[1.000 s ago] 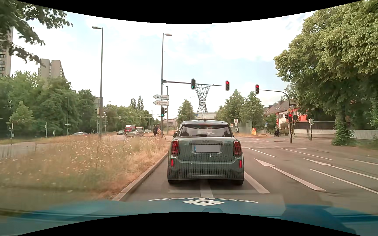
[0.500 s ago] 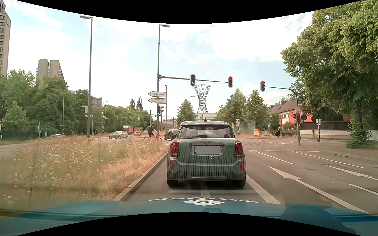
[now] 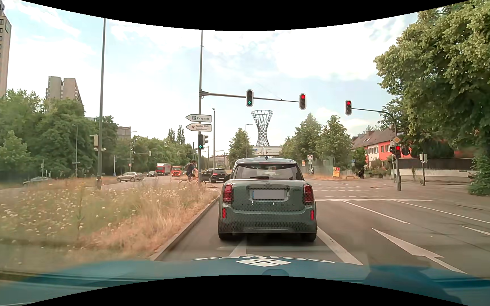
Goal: Follow the waypoints while adhering to traffic rules and regulations
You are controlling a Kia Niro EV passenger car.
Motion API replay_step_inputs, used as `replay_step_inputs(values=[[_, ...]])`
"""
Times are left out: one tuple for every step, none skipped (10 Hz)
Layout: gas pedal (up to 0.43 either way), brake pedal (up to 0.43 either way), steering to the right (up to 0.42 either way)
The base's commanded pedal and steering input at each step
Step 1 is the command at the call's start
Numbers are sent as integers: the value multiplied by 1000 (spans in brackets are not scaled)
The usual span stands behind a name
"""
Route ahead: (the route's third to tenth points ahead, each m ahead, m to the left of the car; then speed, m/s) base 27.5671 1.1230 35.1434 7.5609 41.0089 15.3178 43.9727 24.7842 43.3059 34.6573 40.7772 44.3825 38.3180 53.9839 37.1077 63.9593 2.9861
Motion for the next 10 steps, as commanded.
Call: replay_step_inputs(values=[[319,0,-5],[331,0,-4],[339,0,-4],[358,0,-4],[390,0,-4],[390,0,-4],[390,0,-4],[390,0,-4],[390,0,-4],[390,0,-4]])
